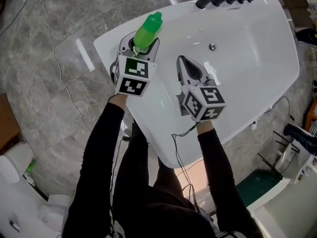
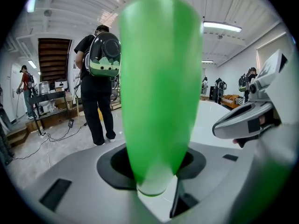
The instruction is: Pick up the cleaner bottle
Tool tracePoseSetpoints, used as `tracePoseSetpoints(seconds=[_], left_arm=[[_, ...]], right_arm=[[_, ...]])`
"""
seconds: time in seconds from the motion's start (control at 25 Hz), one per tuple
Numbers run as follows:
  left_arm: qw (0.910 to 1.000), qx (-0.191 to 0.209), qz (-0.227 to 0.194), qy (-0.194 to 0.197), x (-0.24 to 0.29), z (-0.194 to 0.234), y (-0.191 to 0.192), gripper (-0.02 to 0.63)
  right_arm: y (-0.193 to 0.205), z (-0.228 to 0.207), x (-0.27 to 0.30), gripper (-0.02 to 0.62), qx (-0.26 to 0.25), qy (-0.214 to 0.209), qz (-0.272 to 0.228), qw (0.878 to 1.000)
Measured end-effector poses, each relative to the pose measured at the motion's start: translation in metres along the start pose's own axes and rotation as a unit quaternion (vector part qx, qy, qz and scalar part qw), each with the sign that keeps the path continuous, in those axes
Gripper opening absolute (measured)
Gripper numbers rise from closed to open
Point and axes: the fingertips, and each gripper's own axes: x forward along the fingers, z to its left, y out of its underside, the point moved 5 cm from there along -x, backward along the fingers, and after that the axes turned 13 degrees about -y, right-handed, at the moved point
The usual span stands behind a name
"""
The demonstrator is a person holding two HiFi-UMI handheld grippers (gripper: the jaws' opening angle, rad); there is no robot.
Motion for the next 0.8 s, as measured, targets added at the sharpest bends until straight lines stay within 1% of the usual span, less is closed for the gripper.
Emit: tracePoseSetpoints(seconds=[0.4, 0.8], left_arm=[[0.9989, 0.016, -0.009, 0.042, -0.031, -0.076, -0.025, 0.198], [0.9948, 0.04, -0.022, 0.091, -0.055, -0.158, -0.047, 0.198]], right_arm=[[0.004, -0.012, -0.08, 0.002, 0.005, 0.037, -0.019, 0.999], [0.009, -0.025, -0.167, 0.002, 0.012, 0.082, -0.042, 0.996]])
